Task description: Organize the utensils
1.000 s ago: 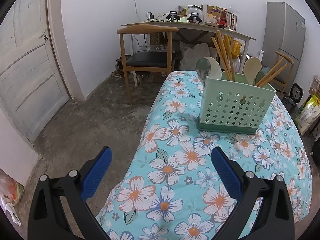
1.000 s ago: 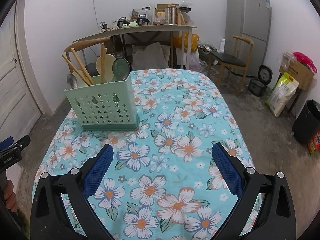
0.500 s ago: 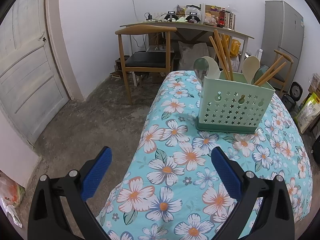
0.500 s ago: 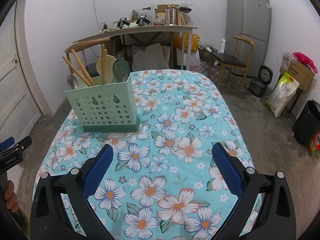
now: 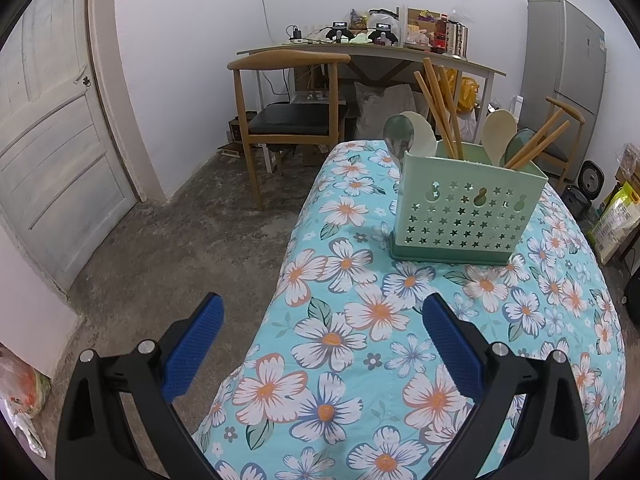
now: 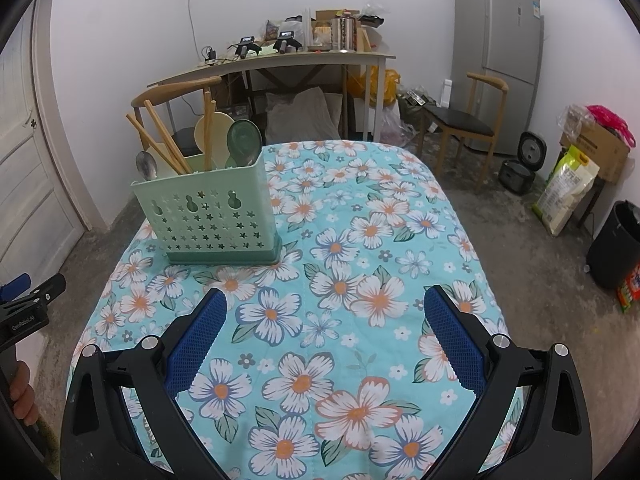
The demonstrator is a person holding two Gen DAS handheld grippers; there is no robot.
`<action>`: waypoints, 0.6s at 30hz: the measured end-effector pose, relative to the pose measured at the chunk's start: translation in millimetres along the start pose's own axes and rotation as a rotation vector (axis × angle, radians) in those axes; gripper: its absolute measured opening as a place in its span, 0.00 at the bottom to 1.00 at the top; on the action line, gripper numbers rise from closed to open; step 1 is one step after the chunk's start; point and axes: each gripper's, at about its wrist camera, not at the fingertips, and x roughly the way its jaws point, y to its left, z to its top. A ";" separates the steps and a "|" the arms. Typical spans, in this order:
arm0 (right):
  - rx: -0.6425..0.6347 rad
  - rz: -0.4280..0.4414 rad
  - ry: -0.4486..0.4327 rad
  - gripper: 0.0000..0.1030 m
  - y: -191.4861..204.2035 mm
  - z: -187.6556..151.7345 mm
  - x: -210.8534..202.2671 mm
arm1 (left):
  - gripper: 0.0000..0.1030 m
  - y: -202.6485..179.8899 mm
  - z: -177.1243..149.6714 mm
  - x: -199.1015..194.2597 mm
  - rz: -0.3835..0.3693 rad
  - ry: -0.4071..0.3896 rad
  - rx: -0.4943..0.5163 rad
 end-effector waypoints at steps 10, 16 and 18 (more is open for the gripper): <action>-0.001 0.003 0.000 0.92 1.1 0.9 0.1 | 0.95 -0.3 -0.2 0.3 0.001 0.001 0.002; 0.001 0.005 0.000 0.92 2.1 1.1 0.2 | 0.95 -0.7 -0.7 0.8 0.001 0.002 0.003; -0.001 0.003 -0.001 0.92 2.0 0.8 0.2 | 0.95 -0.5 -0.7 0.6 0.000 0.002 0.003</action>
